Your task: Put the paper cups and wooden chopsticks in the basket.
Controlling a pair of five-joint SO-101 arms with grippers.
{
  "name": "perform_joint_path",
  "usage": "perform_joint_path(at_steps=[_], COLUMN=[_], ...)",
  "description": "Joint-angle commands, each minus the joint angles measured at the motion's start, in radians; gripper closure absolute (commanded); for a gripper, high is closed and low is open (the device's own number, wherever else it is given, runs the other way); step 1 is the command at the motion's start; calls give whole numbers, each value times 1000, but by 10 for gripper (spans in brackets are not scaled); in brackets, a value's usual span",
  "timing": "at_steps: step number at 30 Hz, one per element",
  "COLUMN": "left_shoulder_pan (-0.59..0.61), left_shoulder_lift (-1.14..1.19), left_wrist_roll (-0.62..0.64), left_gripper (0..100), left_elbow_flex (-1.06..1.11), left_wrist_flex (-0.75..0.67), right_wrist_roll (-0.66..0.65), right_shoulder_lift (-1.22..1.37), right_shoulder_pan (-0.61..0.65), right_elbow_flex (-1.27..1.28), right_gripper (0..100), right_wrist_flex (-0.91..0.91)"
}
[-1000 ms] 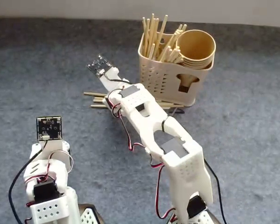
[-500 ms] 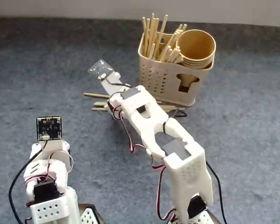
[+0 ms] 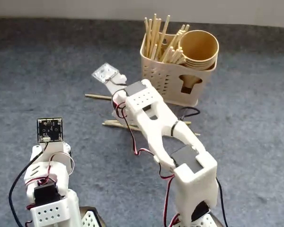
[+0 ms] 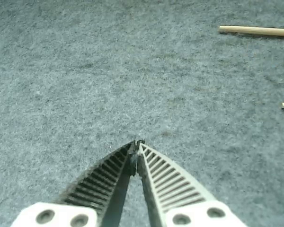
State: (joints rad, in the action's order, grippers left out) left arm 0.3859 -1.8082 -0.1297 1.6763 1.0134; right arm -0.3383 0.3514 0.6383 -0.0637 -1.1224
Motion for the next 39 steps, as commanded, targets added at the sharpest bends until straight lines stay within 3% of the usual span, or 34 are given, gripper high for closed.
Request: perform_joint_path(at_steps=[1,4,9,14,18,22,29,39], left_shoulder_pan=[8,8,8,8,8,8,8,8], left_shoulder_lift=[-7,-7,-7,-7,-7,-7,-7,-7], left_wrist_roll=[9,9,9,9,9,9,9,9], left_gripper=[976,976,976,976,976,976,976,976], left_elbow_flex=[19,19,19,19,19,19,19,19], left_wrist_flex=[-15,-15,-15,-15,-15,-15,-15,-15], right_wrist_roll=[-5,26,212,219,219,221,222,218], right_shoulder_lift=[-104,-97,-27,97,194,222,140,-65], right_shoulder_pan=[-10,-10,-15,-16,-16,-15,-12,-12], right_elbow_flex=[-39,-28,42,91,102,105,96,97], right_gripper=[885,885,885,885,885,885,885,882], right_wrist_flex=[171,340,633,880,940,862,380,-15])
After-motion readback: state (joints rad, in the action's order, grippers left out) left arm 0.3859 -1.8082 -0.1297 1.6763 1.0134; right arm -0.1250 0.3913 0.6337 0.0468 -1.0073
